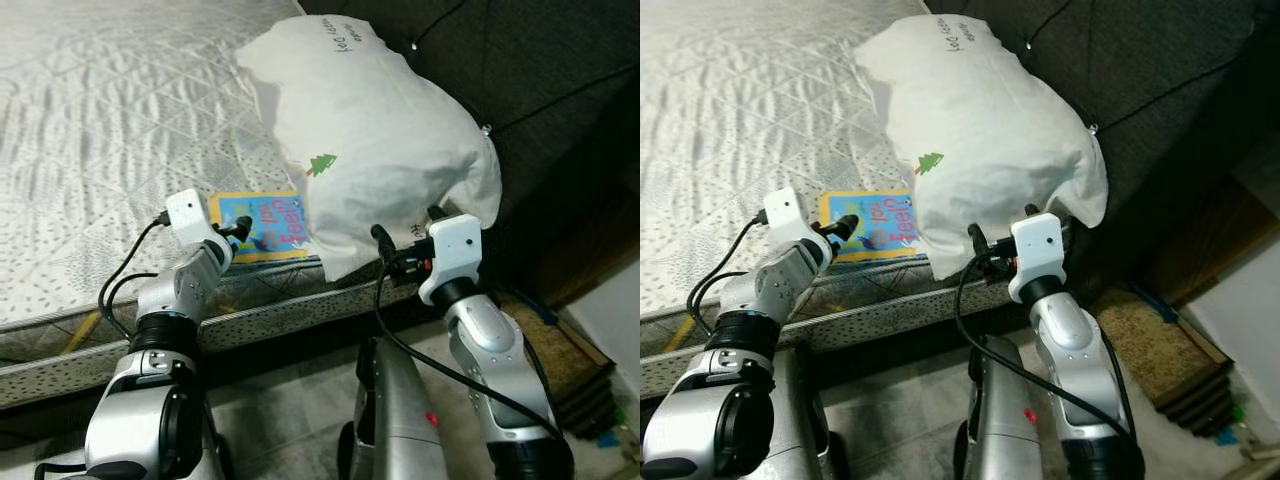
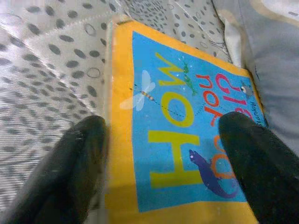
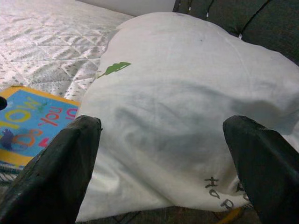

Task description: Clean up the room

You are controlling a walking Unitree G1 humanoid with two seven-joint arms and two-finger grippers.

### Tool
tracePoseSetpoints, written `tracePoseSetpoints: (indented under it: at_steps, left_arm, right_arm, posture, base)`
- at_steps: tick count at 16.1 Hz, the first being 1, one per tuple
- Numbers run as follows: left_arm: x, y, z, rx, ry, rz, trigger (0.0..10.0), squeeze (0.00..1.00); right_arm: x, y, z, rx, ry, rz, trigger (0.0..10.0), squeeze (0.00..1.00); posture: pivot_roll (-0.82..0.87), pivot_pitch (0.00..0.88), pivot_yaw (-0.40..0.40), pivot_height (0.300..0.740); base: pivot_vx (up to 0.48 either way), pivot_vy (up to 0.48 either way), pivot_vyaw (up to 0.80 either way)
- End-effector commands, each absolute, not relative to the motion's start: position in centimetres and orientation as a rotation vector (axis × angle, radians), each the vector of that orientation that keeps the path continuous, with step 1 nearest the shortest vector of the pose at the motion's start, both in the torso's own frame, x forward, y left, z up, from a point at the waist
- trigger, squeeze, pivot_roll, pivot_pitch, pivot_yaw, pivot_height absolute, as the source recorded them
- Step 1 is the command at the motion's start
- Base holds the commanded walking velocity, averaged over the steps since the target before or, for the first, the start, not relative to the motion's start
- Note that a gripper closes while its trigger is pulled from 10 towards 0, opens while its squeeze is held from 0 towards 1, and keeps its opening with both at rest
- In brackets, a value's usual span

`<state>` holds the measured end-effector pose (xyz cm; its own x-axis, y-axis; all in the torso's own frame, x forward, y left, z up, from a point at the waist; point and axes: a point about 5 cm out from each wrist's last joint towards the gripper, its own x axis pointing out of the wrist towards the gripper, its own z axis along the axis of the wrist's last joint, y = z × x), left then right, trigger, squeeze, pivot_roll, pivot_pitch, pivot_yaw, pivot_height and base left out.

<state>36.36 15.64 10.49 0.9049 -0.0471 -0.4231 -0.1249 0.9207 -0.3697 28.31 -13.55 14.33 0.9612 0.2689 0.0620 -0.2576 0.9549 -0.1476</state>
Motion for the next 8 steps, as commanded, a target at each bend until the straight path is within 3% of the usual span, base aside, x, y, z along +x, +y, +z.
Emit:
tracePoseSetpoints:
  at_steps: [1,8]
  left_arm:
    - [36.2,15.4,10.2,-0.382,0.446,0.038,10.0,1.00]
    - [33.7,17.2,11.9,-0.273,0.177,0.187,10.0,1.00]
  right_arm:
    - [28.6,-13.5,14.5,-0.139,-0.098,0.258,10.0,0.00]
    - [30.1,-12.6,14.5,-0.105,-0.140,0.244,10.0,0.00]
  posture:
    - [-0.01,0.000,-0.051,0.485]
    - [0.05,0.000,-0.029,0.485]
  base:
    - [0.000,0.000,0.00]
    - [0.000,0.000,0.00]
